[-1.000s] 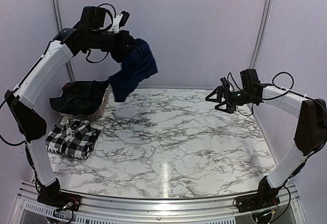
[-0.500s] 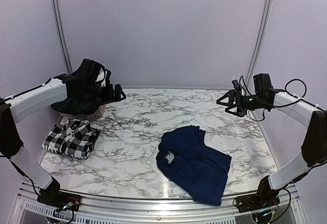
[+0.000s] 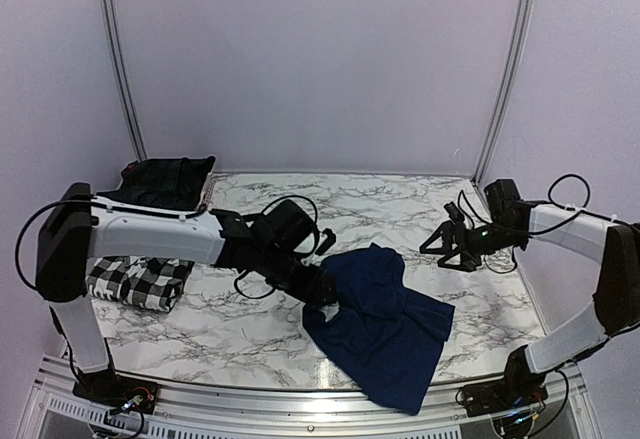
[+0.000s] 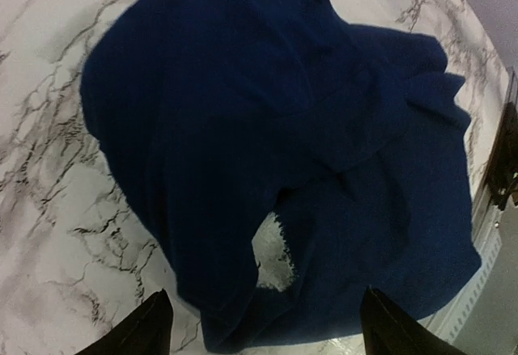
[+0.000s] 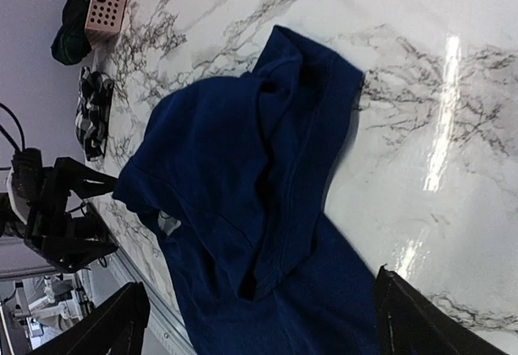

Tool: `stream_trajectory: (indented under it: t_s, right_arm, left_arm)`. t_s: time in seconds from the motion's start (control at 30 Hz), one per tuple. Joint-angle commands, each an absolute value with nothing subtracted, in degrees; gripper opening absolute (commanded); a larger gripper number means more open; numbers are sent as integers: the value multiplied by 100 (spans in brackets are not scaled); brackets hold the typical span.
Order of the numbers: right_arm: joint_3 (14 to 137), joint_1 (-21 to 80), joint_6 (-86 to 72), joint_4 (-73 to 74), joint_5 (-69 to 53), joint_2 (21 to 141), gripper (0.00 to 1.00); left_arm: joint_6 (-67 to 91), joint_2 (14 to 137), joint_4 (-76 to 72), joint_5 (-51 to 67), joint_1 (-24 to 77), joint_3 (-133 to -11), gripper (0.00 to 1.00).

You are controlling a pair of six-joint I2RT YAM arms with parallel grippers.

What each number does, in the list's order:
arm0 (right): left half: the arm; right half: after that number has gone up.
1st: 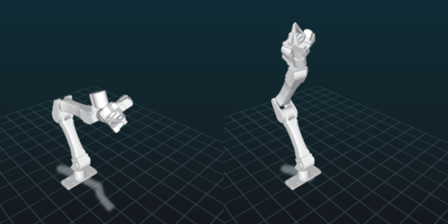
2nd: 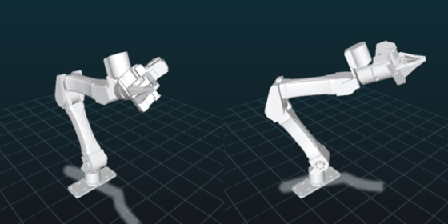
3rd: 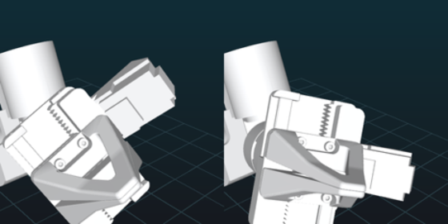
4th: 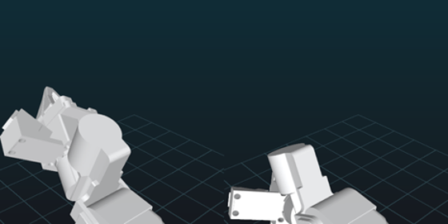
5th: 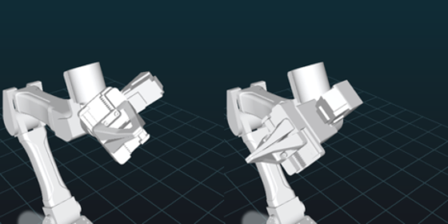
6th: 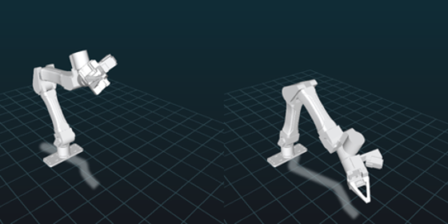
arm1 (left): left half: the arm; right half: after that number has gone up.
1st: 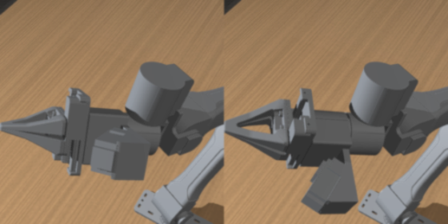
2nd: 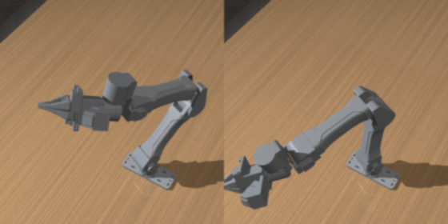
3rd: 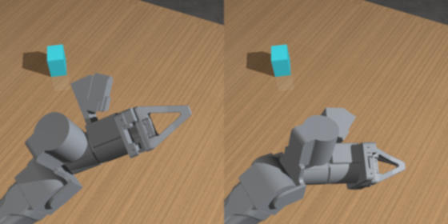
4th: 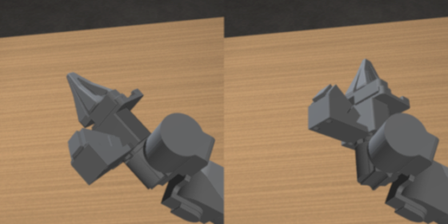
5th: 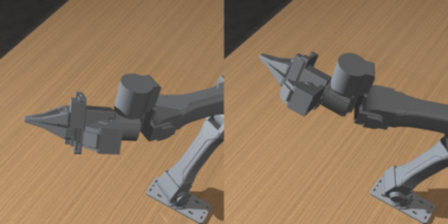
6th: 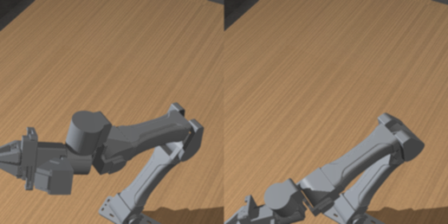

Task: Fold and stack the mixed laundry pile
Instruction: Place the crumpled T-shirt at the center of the board, then pick up the crumpled T-shirt from the center of the board.

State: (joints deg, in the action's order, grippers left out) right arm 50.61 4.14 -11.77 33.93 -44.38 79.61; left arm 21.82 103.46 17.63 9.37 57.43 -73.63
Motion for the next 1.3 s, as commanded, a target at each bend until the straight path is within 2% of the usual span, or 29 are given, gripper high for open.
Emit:
stream_trajectory:
  t_s: [0.0,0.07,0.2,0.27,0.33,0.43,0.5,0.6,0.77,0.93,1.07,1.17,1.27]
  right_arm:
    - [4846,925,-1249,3219,-4343,7947,91]
    - [4686,1045,-1289,3053,-4322,8030,91]
    - [4293,1073,-1122,2888,-4154,8288,89]
    - [4122,1094,-1138,2756,-4071,8375,85]
    - [4075,1149,-1192,2687,-4058,8419,84]
    - [4111,1189,-1147,2711,-3959,8453,81]
    - [4191,1289,-1093,2795,-3650,8422,81]
    - [4228,1464,-1044,2826,-3447,8455,81]
    - [4254,1910,-1151,2904,-2860,8518,81]
    - [4325,1995,-1322,3028,-2317,8459,83]
    - [4267,1995,-1456,2930,-2824,8174,82]
    - [4245,1995,-1456,2942,-3024,8147,82]
    - [4315,1987,-1514,2976,-3045,7931,82]
  left_arm:
    - [2561,10936,1685,285,5931,-7722,77]
    - [2747,11187,1828,-47,5917,-7891,67]
    - [3187,11367,1927,-498,5629,-7963,35]
    - [3457,11436,1898,-480,5317,-7872,22]
    - [3659,11550,1845,-257,4941,-7834,15]
    - [3768,11647,1883,-253,4517,-7976,22]
    - [3894,11505,1915,-363,4263,-7992,41]
    - [3841,11061,1910,-510,4160,-7906,59]
    - [3508,10476,1992,-274,5139,-7576,79]
    - [4276,10398,2092,-501,6540,-7188,81]
    - [4263,11293,2510,-610,7526,-8073,81]
    - [4232,12065,3131,-849,7822,-8782,78]
    - [4552,12216,3435,-1038,7619,-8619,70]
